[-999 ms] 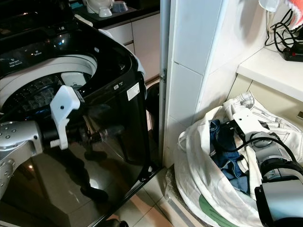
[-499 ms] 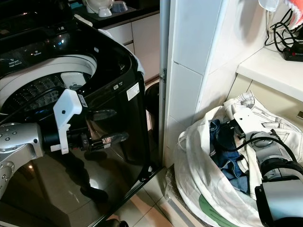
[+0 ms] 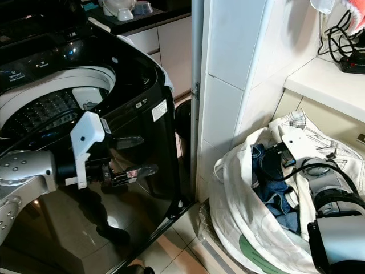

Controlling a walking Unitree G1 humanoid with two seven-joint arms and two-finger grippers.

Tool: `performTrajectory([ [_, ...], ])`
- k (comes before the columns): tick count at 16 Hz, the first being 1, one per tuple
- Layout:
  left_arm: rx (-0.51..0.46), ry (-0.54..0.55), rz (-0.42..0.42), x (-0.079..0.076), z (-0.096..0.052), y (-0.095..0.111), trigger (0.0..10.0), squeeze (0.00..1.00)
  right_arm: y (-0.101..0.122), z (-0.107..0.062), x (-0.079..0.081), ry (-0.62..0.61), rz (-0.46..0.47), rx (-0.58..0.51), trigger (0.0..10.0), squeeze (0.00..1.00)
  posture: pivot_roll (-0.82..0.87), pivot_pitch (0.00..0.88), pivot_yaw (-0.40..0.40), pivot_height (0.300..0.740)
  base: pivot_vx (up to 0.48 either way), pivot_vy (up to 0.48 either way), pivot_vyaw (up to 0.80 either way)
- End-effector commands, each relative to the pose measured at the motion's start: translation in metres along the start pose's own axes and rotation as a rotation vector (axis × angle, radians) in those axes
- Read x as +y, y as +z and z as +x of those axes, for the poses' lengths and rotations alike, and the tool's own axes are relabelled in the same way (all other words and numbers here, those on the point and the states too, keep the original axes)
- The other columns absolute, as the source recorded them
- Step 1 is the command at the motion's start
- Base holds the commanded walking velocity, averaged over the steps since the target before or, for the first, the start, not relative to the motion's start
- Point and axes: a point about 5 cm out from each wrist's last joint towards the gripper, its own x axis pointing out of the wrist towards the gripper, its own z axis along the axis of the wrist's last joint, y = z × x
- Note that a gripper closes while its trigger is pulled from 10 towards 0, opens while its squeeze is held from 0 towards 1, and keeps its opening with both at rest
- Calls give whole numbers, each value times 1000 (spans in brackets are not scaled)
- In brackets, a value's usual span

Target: Clothes washing

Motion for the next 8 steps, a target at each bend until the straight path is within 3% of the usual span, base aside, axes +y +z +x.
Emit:
performTrajectory([
  [1, 1, 1, 6, 2, 1, 0, 10000, 0, 6, 0, -6, 1, 7, -17, 0, 0, 153, 11, 72, 740, 0, 0, 0],
  [5, -36, 44, 11, 8, 7, -1, 10000, 0, 20, -2, -17, -2, 82, -89, 0, 0, 98, 0, 60, 740, 0, 0, 0],
  [8, -105, 81, 20, 11, 18, 2, 10000, 0, 32, -8, -35, 3, 137, -192, 0, 0, 36, 0, 51, 740, 0, 0, 0],
])
